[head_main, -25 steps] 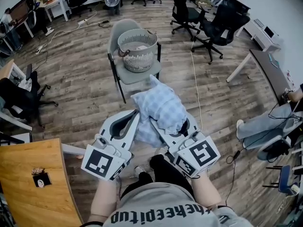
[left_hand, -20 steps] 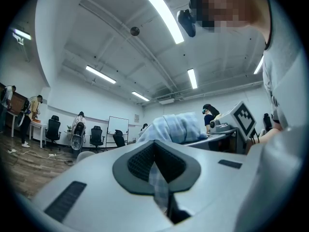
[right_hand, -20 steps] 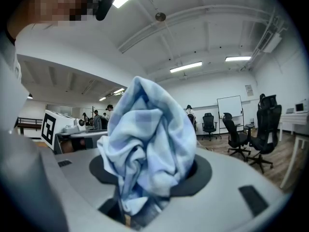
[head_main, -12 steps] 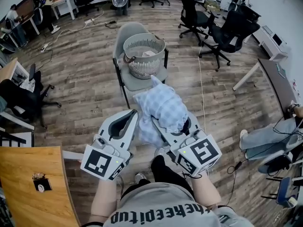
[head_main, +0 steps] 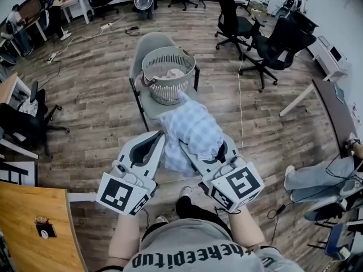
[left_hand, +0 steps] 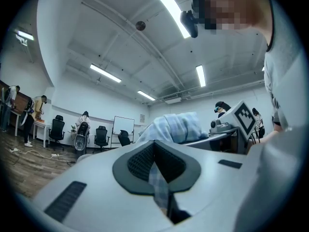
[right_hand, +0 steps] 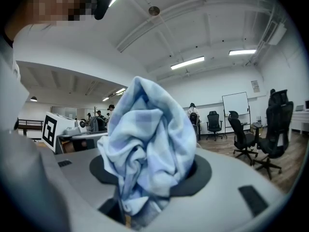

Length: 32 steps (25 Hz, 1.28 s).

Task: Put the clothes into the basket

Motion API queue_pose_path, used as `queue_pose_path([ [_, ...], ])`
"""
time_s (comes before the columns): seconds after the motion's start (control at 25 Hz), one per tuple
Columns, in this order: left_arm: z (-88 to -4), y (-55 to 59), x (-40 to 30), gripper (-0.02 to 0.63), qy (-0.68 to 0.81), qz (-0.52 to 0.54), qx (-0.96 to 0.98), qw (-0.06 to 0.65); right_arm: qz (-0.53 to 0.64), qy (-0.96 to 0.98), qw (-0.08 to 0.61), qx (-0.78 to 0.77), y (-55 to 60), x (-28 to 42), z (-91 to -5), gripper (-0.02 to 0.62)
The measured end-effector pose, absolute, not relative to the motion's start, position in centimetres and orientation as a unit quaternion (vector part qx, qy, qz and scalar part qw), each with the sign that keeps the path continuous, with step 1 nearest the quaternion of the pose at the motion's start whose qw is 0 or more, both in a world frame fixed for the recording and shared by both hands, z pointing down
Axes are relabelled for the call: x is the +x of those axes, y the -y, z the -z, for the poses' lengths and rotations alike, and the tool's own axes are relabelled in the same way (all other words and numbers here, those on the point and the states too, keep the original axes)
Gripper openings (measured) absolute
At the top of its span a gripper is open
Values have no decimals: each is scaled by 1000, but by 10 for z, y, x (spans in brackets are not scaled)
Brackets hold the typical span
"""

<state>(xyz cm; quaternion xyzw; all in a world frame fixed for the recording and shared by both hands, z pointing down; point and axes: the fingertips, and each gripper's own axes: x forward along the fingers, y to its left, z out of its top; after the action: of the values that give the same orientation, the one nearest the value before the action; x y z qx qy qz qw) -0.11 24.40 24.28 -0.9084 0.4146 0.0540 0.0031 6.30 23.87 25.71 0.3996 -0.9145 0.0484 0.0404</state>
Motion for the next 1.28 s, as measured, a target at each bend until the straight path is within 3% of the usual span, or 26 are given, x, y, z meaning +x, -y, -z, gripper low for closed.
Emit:
queue_pose_path([
  [0.72, -260, -186, 56, 14, -436, -39, -899, 11, -51, 926, 36, 373, -175, 112, -279, 244],
  [1.28, -266, -139, 46, 14, -415, -40, -909, 1, -59, 913, 27, 402, -131, 107, -283, 244],
])
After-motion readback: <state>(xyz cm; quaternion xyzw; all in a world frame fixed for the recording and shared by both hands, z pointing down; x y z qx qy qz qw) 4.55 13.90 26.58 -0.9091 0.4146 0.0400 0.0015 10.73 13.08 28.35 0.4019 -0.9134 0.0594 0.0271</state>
